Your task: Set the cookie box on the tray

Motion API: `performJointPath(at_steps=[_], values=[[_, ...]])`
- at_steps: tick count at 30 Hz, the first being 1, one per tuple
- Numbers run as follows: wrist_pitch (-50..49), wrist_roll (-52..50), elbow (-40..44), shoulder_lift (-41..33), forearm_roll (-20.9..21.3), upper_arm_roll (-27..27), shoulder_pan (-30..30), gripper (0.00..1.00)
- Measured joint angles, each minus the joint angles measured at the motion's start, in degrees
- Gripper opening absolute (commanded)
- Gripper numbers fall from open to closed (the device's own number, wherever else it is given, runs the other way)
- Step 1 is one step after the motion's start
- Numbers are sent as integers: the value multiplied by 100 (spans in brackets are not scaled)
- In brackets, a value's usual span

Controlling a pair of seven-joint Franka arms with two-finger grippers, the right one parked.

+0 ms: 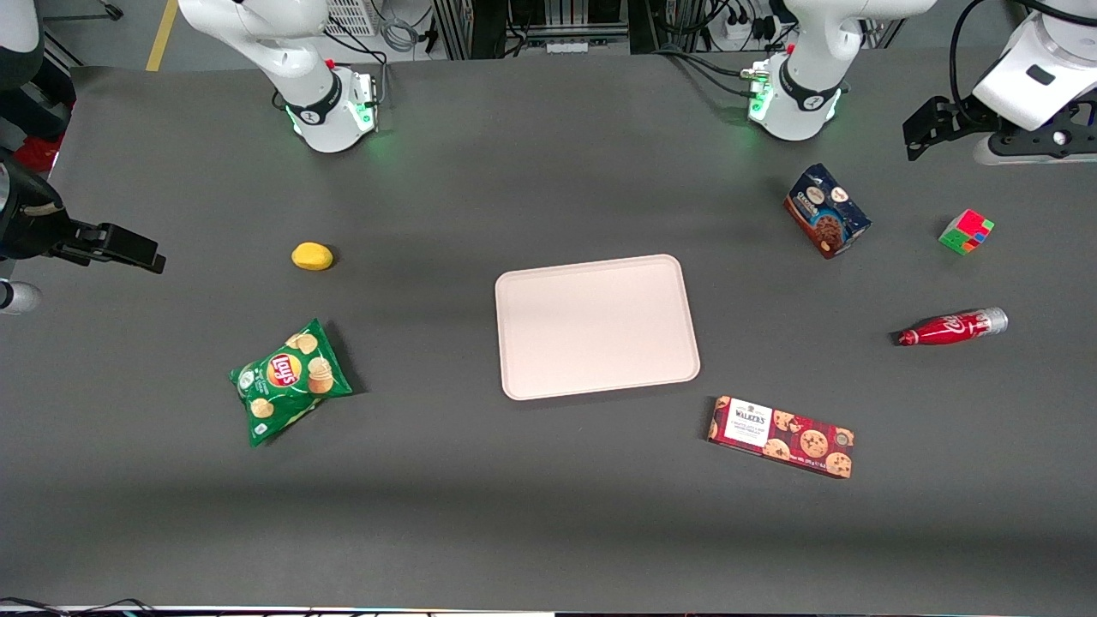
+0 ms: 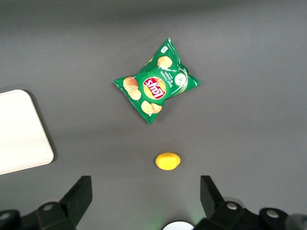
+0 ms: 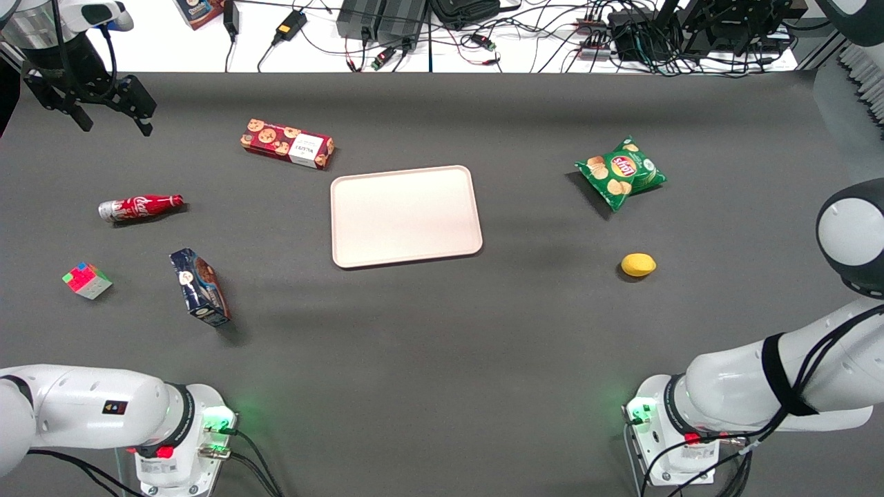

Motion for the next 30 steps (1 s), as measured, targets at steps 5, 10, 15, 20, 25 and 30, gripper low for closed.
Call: performJointPath(at_steps=[5,10,15,20,25,30], values=[[-47,0,76,-5,0,4,4,100],[-77,0,146,-11,0,5,5,100],[-105,0,186,-11,-4,44,6,100],[-161,6,193,-12,-127,238,8,100],[-228,7,206,-18,-165,319,8,100],[-517,2,303,-28,-169,322,8,100]])
